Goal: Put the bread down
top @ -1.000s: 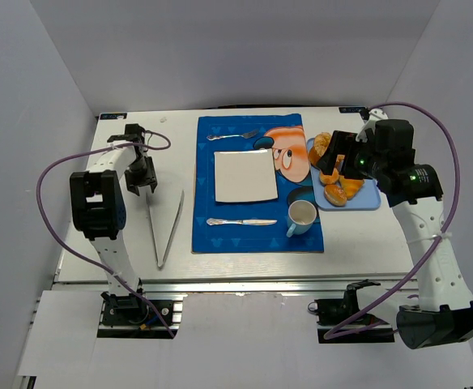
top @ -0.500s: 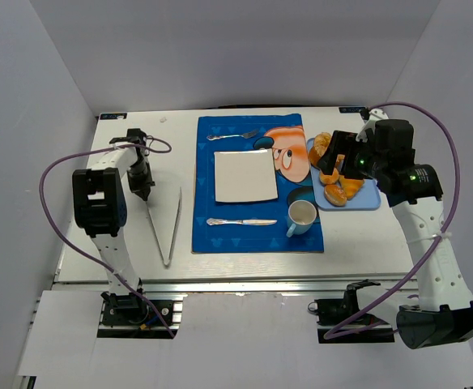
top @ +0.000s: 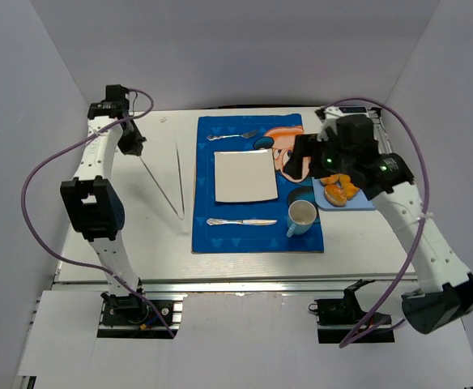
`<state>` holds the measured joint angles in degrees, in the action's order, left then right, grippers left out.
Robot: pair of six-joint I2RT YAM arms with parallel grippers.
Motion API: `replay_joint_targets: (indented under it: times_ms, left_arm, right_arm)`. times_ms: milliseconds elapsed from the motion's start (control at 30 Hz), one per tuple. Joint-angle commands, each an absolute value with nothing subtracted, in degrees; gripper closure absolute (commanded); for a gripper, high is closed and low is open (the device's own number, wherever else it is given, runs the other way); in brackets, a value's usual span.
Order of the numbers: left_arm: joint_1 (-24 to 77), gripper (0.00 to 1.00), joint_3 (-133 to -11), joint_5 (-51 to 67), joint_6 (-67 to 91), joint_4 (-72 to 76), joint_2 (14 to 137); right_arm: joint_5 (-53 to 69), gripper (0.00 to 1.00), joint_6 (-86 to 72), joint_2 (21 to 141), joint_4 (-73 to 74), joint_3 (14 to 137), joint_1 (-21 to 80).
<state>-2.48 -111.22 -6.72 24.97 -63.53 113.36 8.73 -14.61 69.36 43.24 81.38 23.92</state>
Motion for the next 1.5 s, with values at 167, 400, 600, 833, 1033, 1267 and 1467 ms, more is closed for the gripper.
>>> replay_joint_targets:
  times_ms: [167,400,600,833,1033,1267,1467]
  left_arm:
    - [-2.20,1.00,-113.21,5.27,32.51,-72.42,103.63]
    - [-2.20,1.00,-104.77,7.91,35.07,-71.98,97.56]
    - [-2.20,1.00,-104.32,8.26,36.39,-75.05,97.73]
    - [-2.20,1.00,-106.70,6.24,34.80,-80.68,101.42]
    - [-2.20,1.00,-106.88,6.68,35.16,-80.68,102.30]
    - [-2.20,1.00,-106.96,6.68,35.16,-80.68,103.09]
    - [-2.20,1.00,-107.14,7.03,34.98,-80.68,103.45]
  right_arm:
    - [0.27,0.11,-15.47,79.88,36.92,90.61,41.80]
    - [-16.84,0.11,-17.83,90.68,36.21,96.85,57.73]
    - [-22.76,0.11,-18.72,98.41,35.06,103.08,65.74]
    - [-24.43,0.11,-17.32,105.29,36.65,110.12,69.16]
    - [-30.14,0.11,-16.88,108.89,38.14,111.80,70.93]
    - [-31.12,0.11,-17.84,112.15,38.23,112.50,71.28]
    - [-33.40,0.11,-19.25,113.82,38.94,112.24,71.37]
